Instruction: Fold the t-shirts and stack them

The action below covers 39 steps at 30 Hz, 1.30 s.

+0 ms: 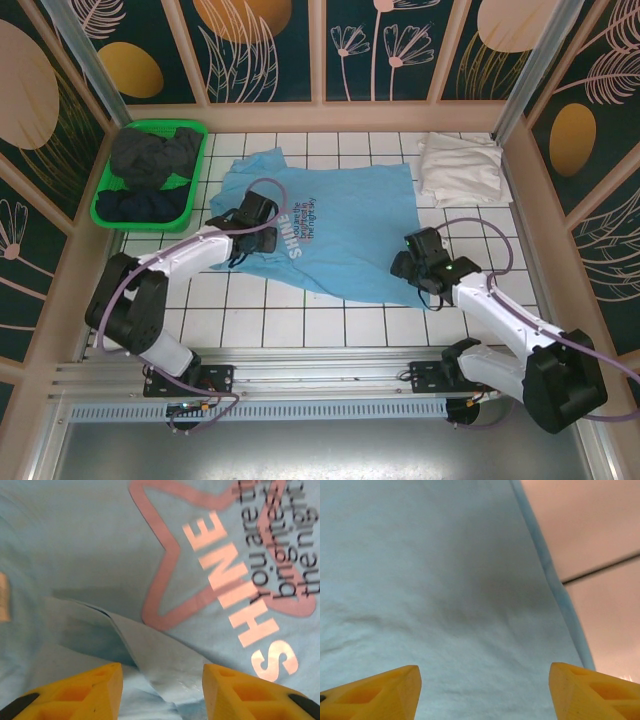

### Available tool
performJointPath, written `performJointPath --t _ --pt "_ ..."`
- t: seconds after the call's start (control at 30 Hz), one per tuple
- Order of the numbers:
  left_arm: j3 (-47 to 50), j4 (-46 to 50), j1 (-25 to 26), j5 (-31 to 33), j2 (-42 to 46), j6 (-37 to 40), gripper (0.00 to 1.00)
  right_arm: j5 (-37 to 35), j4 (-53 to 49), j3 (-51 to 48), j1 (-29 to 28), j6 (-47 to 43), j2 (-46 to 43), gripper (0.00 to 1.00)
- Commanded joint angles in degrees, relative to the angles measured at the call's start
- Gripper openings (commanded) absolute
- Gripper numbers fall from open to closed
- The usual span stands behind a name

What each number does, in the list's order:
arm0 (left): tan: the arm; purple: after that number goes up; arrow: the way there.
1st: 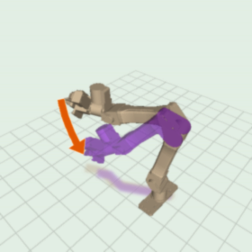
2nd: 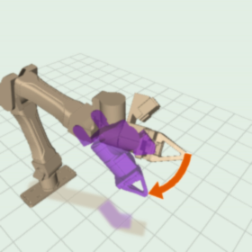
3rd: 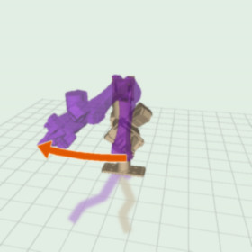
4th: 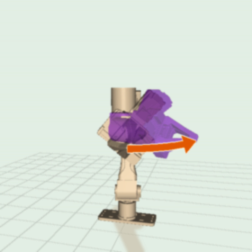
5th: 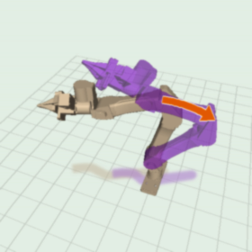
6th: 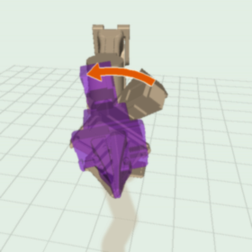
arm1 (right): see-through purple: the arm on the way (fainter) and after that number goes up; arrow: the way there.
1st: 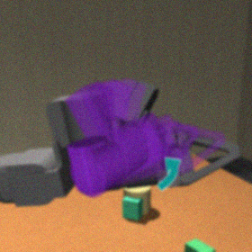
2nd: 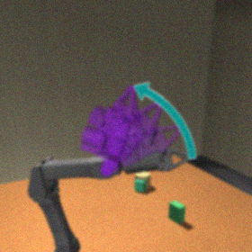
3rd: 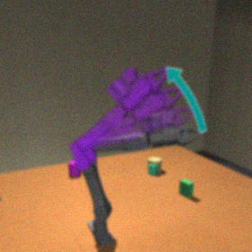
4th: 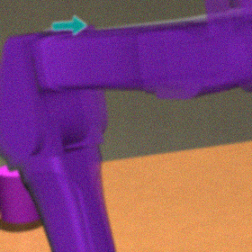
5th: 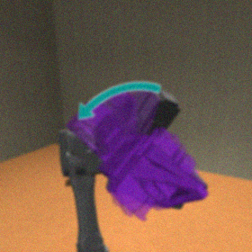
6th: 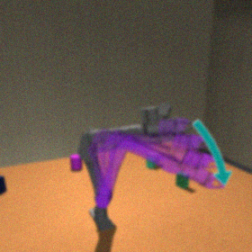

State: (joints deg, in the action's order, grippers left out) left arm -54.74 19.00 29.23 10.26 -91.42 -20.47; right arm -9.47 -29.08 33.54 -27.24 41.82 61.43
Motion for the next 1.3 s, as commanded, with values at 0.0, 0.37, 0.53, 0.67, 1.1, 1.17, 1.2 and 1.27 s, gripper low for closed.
performJointPath --t 0.0,0.37,0.53,0.67,1.1,1.17,1.2,1.27 --pt "0.37 -3.72 0.12 -3.53 -4.16 -2.47 0.45 -3.39 -5.83 -2.17 -1.41 9.42 1.11 0.68" --pt "-3.29 -4.9 0.11 -4.68 -9.26 -1.06 0.29 -4.35 -10.53 -4.66 -2.99 16.62 1.03 0.7" --pt "-0.62 -3.68 0.12 -3.84 -7.12 -3.0 0.4 -2.9 -12.5 -5.91 -3.78 18.95 -0.79 0.69" --pt "4.49 -2.04 0.2 -1.91 -1.22 -7.34 0.48 -3.52 -11.53 -7.2 -3.78 19.92 -0.93 0.68" --pt "8.31 -6.29 2.85 -5.48 0.88 -8.78 0.47 -4.81 -1.79 -8.64 -0.64 15.13 0.88 0.39" --pt "8.41 -6.95 2.89 -5.73 0.36 -8.88 0.47 -3.89 0.06 -8.94 0.03 14.08 0.87 0.34" --pt "8.5 -7.43 2.88 -6.06 0.12 -8.89 0.47 -3.55 0.58 -8.76 0.17 13.48 1.02 0.3" --pt "8.51 -8.21 2.87 -6.54 -0.37 -8.99 0.47 -3.88 0.65 -8.2 0.17 13.16 1.0 0.24"
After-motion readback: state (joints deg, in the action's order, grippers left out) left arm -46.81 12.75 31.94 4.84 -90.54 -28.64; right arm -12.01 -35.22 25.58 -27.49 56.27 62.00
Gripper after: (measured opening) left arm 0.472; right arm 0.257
